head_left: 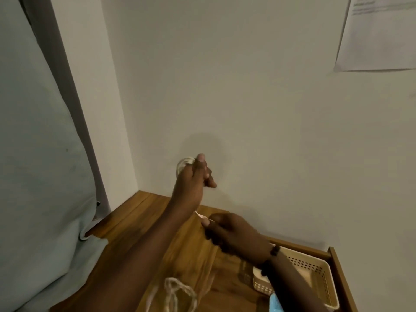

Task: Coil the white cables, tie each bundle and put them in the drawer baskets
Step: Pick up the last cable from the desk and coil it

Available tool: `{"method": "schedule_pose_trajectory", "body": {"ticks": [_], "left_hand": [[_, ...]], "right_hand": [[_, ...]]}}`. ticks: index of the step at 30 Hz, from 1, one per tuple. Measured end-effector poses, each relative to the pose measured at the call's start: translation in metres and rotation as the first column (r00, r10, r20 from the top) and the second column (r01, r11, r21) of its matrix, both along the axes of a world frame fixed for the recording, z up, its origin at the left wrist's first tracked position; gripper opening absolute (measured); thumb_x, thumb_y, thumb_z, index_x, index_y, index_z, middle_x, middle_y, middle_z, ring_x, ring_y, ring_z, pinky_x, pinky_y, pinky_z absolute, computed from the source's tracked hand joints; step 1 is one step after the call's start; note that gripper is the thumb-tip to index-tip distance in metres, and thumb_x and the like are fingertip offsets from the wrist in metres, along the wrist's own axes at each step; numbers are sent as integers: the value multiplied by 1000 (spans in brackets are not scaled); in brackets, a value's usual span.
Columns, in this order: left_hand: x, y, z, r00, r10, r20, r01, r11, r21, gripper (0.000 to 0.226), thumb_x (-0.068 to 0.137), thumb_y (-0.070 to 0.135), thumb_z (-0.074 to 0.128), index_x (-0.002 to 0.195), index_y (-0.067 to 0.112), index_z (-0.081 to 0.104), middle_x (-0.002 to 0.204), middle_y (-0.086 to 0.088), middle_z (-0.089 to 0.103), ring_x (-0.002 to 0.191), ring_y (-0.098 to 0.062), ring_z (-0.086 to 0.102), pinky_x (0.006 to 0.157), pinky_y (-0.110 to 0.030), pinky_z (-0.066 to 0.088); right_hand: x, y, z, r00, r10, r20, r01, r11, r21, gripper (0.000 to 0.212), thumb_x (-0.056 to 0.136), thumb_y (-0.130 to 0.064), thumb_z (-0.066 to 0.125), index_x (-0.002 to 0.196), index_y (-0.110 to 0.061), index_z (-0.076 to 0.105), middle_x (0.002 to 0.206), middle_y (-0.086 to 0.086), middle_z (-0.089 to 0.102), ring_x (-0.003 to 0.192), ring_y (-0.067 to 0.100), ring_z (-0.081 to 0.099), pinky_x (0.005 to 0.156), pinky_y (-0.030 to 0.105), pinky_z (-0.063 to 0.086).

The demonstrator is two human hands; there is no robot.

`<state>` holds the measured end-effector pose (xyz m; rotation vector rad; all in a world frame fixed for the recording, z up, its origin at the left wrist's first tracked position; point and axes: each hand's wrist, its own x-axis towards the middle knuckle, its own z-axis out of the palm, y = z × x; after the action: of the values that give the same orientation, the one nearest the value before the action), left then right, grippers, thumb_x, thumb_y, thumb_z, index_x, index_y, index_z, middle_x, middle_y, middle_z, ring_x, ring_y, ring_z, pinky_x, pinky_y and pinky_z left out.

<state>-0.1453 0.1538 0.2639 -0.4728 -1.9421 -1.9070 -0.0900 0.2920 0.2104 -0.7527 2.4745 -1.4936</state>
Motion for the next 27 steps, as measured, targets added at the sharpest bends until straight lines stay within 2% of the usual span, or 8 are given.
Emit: {"method": "schedule_pose_trajectory", "body": {"ticks": [3, 7, 10, 13, 16, 20, 23, 27], "left_hand": [[10, 1, -24, 985, 1, 174, 55, 947, -317, 59, 88, 69, 32, 68, 17, 49, 57, -4, 54, 57, -26, 58, 70, -45, 54], [33, 0, -26, 868, -146, 474, 438, 672, -597, 58, 89, 69, 31, 80, 18, 55, 66, 3, 53, 58, -10, 49, 63, -28, 45], [50, 8, -28, 577, -416, 703, 779, 539, -320, 39, 93, 59, 41, 81, 23, 50, 71, 2, 47, 54, -6, 39, 54, -19, 35], [60, 28, -14, 359, -750, 556, 827, 531, 183, 36, 96, 51, 40, 75, 23, 46, 64, 4, 37, 46, -2, 29, 44, -12, 24], [52, 45, 8, 549, -808, 215, 736, 589, 335, 37, 95, 51, 37, 72, 21, 41, 59, 5, 36, 40, -1, 31, 37, -13, 29], [12, 23, 6, 957, -280, -76, 285, 957, 52, 44, 96, 50, 39, 70, 14, 43, 59, -7, 42, 44, -16, 48, 50, -33, 53], [5, -2, -26, 995, 50, -84, -79, 919, -386, 62, 92, 61, 33, 69, 9, 55, 58, -7, 61, 55, -18, 64, 68, -41, 58], [24, 8, -55, 978, 28, 205, 164, 496, -853, 68, 89, 72, 26, 60, 16, 51, 49, 4, 52, 43, -10, 50, 55, -27, 47]], "right_hand": [[-22, 23, 16, 930, -4, -367, 163, 900, 404, 28, 92, -46, 57, 96, -18, 64, 82, -8, 61, 71, 7, 58, 67, 26, 51], [-35, 51, 49, 801, 35, -597, 387, 732, 561, 30, 85, -49, 64, 97, -22, 61, 90, -8, 66, 77, 8, 57, 61, 19, 41], [-57, 61, 50, 570, 79, -818, 562, 688, 458, 28, 88, -50, 61, 80, -22, 58, 75, -6, 62, 63, 15, 56, 48, 19, 27], [-56, 46, 28, 730, -259, -632, 459, 871, 174, 27, 80, -54, 62, 74, -28, 60, 67, -8, 64, 60, 10, 59, 51, 25, 43], [-23, 9, -3, 979, -200, 26, 199, 938, -283, 13, 83, -24, 67, 71, -24, 63, 62, -5, 60, 50, -1, 56, 57, 21, 48], [9, -8, -27, 974, 55, 221, -11, 981, -195, 30, 90, -38, 65, 71, -15, 66, 51, -4, 53, 49, 12, 48, 58, 27, 43], [1, 13, -16, 992, -75, -103, 93, 977, 190, 26, 91, -45, 61, 84, -21, 68, 65, -8, 61, 64, 11, 60, 64, 22, 47], [-26, 36, 10, 709, 30, -705, 485, 705, 517, 14, 94, -36, 54, 99, -27, 63, 90, -6, 68, 79, 16, 63, 83, 28, 40]]}}
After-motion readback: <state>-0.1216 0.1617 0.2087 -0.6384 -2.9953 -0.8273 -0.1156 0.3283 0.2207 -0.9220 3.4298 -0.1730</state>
